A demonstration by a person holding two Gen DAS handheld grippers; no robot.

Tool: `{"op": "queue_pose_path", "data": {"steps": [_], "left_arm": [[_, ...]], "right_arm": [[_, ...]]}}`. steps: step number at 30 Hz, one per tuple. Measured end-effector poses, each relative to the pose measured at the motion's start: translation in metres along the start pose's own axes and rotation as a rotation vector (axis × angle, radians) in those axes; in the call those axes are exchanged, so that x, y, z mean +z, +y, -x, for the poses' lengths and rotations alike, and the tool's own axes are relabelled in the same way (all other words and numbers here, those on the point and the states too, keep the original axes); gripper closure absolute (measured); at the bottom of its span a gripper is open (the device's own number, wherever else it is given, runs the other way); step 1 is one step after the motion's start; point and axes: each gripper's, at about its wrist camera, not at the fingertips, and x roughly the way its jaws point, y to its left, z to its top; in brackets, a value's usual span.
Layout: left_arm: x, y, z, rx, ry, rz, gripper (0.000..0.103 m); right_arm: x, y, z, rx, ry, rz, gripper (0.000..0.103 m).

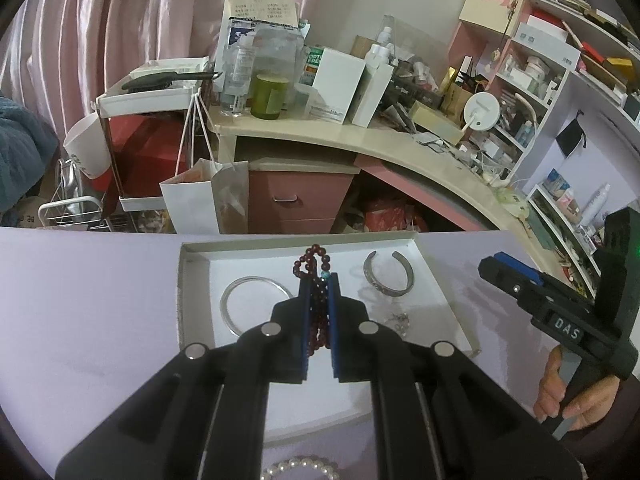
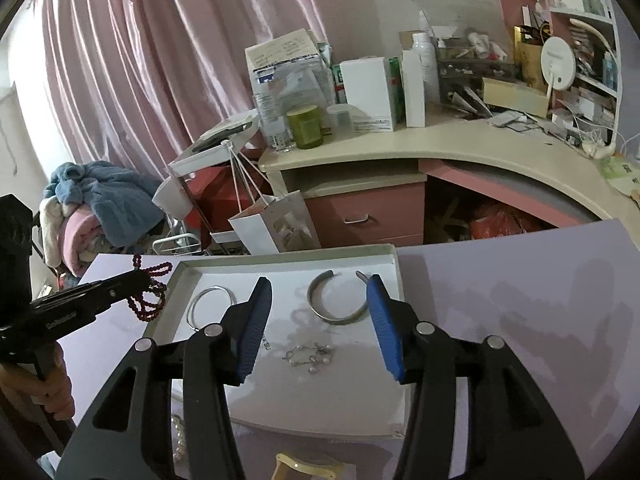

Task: Organize jewelry
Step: 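Lower the red beads into the tray with the left tool while the right tool drops the earrings there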

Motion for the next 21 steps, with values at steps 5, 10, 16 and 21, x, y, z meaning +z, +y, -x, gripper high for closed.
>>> {"op": "queue_pose_path", "data": {"steps": [5, 10, 16, 21], "left_arm": [[-0.003, 0.003, -0.019, 0.007, 0.016, 0.005, 0.095], [-0.008, 0.014, -0.040, 0.030, 0.049, 0.032, 0.095], [-0.008, 0.019, -0.047, 0.047, 0.050, 0.038, 0.094], [-0.005, 0.022, -0.029, 0.078, -0.019, 0.060, 0.054]], "right_arm": [[-0.009, -0.002, -0.004, -0.002, 0.024, 0.002, 0.050], [-0.017, -0.004, -0.007, -0.006, 0.048, 0.011, 0.049], [-0.019, -0.007, -0.008, -0.004, 0.055, 0.003, 0.049], [-0.020, -0.005, -0.002, -0.005, 0.045, 0.008, 0.049]]}}
